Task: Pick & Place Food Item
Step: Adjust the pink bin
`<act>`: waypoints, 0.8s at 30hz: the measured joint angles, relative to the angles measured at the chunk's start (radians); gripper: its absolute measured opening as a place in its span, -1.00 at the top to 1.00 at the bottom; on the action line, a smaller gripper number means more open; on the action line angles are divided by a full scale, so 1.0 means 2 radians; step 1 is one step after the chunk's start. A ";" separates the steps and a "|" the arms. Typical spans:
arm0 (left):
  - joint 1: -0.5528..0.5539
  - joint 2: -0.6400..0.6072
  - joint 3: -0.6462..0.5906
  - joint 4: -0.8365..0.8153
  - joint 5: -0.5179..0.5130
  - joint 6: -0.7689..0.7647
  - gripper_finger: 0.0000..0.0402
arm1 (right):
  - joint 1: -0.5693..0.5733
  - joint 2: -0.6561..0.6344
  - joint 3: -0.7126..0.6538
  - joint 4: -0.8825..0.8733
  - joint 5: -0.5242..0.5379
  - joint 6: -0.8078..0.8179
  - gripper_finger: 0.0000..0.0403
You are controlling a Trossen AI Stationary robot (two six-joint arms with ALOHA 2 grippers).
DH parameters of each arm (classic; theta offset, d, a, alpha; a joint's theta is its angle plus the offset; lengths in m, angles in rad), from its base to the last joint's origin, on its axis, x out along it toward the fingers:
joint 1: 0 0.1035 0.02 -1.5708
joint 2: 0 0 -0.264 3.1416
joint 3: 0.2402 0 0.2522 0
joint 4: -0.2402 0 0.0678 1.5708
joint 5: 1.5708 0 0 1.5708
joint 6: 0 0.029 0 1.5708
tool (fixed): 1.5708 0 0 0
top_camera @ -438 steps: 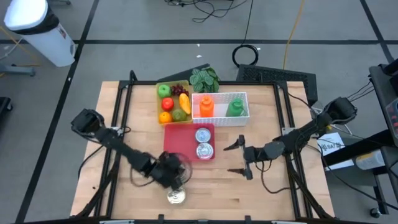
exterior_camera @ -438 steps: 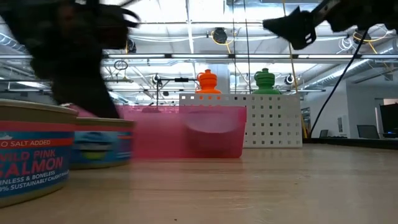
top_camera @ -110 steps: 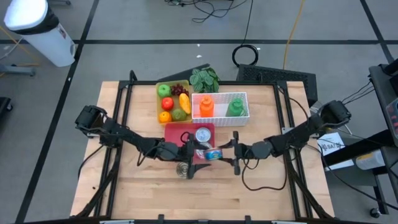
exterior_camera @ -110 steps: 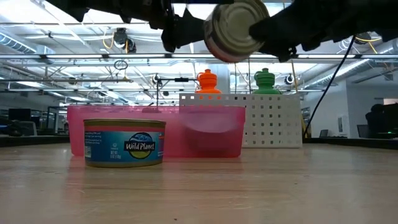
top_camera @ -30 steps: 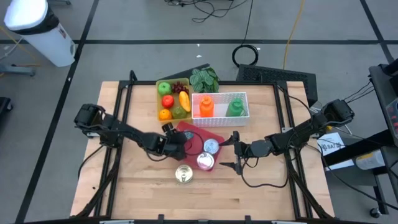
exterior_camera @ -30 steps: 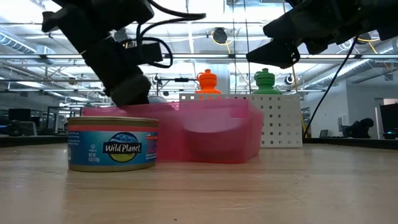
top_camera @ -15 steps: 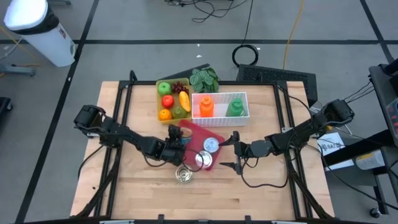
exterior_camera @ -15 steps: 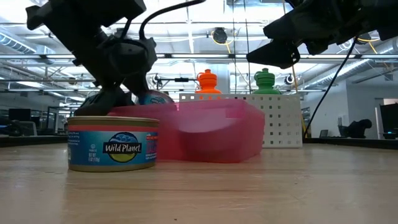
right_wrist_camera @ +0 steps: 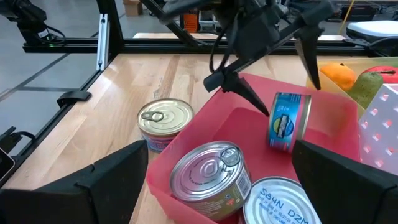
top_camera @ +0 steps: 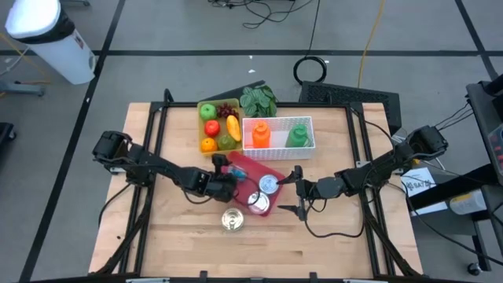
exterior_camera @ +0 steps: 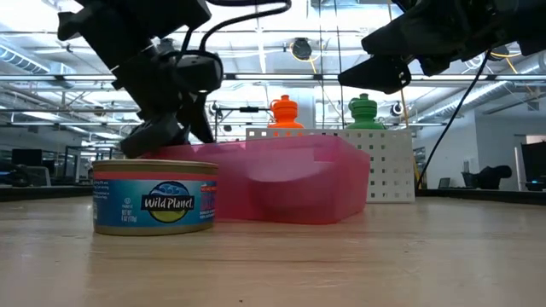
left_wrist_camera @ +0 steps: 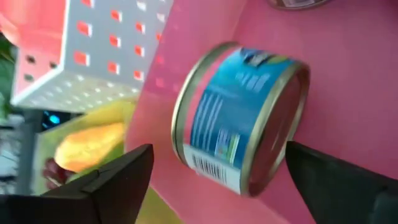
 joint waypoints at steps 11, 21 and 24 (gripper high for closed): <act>-0.009 -0.049 -0.003 0.010 -0.002 0.013 -0.49 | 0.000 0.000 0.000 -0.011 -0.002 0.021 -0.88; -0.014 -0.194 -0.003 0.019 0.030 -0.152 -0.48 | 0.028 0.050 0.004 0.038 -0.055 0.075 -0.82; -0.014 -0.201 -0.003 0.021 0.030 -0.166 -0.51 | 0.049 0.101 0.030 0.050 -0.046 0.080 -0.60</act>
